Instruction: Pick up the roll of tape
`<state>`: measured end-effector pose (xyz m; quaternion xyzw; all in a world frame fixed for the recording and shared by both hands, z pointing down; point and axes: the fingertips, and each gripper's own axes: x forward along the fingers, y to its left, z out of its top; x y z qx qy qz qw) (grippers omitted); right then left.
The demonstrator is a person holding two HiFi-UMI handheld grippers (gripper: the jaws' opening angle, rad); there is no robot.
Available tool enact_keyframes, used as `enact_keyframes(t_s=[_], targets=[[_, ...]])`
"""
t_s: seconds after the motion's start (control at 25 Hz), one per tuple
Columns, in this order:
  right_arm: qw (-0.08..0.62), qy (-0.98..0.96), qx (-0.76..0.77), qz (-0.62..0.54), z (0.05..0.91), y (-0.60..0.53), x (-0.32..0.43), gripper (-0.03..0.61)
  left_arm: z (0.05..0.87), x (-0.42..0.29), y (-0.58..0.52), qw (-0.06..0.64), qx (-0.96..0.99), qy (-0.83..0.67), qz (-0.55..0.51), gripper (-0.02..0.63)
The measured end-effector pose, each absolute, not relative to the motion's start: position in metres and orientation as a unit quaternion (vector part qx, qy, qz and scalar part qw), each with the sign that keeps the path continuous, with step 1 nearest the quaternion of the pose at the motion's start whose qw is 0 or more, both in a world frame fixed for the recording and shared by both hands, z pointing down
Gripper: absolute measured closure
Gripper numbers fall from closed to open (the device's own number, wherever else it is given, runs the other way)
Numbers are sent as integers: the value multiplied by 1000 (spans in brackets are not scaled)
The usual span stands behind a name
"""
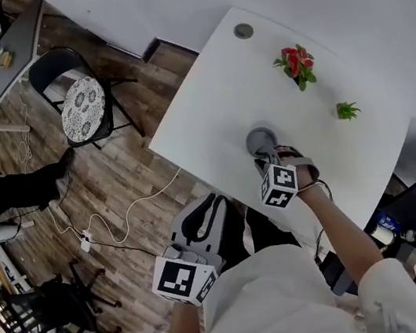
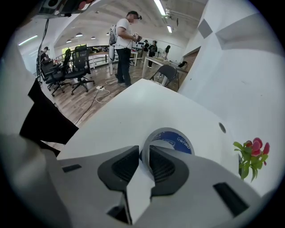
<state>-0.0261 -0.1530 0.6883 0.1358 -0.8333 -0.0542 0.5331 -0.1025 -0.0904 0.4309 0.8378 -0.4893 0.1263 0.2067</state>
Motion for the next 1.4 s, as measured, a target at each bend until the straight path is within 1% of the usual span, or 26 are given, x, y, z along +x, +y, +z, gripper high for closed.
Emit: enact_keyframes(t_s=[0.96,1.4], targets=[[540,-828,143,-59,691,-148,-24,518,426,-105,-85,196,840,-490,122,551],[515,-836,179,-71,657,-150,-22,522,419,-95,-85,187,850,-477,119,551]])
